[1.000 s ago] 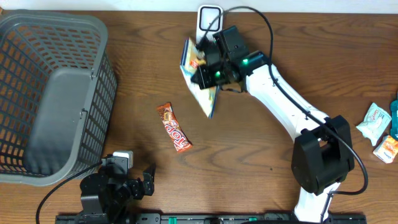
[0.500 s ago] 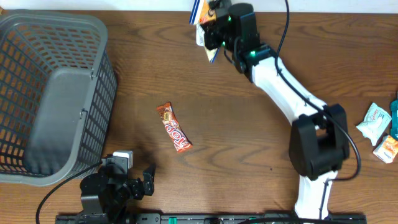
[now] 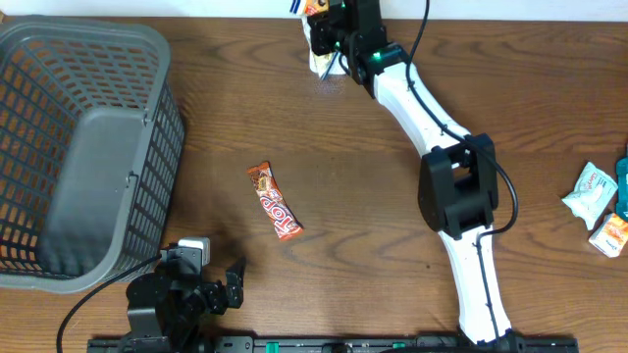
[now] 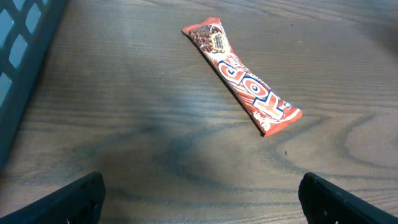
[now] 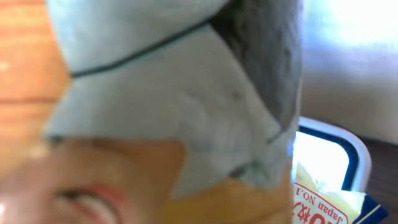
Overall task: Scan the item barcode
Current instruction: 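Raise the snack bag and hold it at the scanner, then carry the snack bag to the right edge and release it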
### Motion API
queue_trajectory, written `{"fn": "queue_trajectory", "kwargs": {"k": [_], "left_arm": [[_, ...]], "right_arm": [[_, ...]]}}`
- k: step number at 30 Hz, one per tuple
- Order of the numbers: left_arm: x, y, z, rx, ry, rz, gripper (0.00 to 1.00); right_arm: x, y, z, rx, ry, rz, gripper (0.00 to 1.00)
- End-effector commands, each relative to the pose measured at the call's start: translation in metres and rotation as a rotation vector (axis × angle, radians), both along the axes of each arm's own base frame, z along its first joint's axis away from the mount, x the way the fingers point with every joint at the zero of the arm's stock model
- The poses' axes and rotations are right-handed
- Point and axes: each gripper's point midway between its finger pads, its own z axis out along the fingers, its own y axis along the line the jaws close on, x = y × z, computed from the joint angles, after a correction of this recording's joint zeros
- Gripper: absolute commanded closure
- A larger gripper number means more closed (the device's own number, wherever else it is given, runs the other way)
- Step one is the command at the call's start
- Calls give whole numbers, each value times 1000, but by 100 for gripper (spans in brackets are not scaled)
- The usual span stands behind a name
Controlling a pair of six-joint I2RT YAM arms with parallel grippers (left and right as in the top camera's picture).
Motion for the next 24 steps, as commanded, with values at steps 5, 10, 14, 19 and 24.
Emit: {"fn": "queue_trajectory", "kwargs": {"k": [5, 10, 14, 19, 24], "left_arm": [[0, 1, 0, 11, -1, 1, 1], [0, 1, 0, 11, -1, 1, 1], [0, 1, 0, 11, -1, 1, 1], [0, 1, 0, 11, -1, 1, 1], [0, 1, 0, 11, -1, 1, 1]], "right_arm": [[-1, -32, 51, -91, -10, -116, 99], [-29, -88, 79, -238, 75, -235, 99], [-63, -154, 90, -360, 199, -359, 99], [-98, -254, 77, -522, 380, -549, 99], [-121, -366, 55, -652, 515, -788, 99]]}}
